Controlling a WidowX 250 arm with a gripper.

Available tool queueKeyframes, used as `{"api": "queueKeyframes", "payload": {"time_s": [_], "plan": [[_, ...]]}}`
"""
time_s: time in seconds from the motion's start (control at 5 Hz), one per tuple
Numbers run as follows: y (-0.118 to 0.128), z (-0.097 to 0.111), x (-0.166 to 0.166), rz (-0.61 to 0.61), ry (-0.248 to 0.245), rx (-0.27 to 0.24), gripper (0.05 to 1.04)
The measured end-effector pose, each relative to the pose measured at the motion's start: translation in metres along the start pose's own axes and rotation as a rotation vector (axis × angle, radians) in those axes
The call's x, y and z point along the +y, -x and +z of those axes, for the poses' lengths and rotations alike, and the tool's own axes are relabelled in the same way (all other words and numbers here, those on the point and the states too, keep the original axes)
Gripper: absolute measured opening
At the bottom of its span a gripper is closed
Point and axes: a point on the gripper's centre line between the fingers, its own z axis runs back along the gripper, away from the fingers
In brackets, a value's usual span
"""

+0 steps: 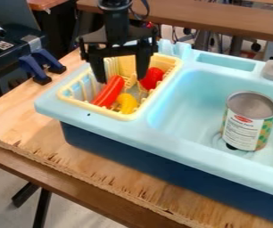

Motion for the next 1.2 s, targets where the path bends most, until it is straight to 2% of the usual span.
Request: {"api": "queueKeyframes", "payload": {"time_s": [0.2, 0.4, 0.8, 1.2], "plan": [[-0.001, -0.011, 0.005, 0.032, 0.010, -0.008, 0.999], [-0.003, -0.027, 0.011, 0.058, -0.001, 0.018, 0.999], [-0.008, -0.045, 0.021, 0.110, -0.020, 0.061, 0.999], [-0.004, -0.049, 0.011, 0.141, 0.033, 0.060, 0.999]]}}
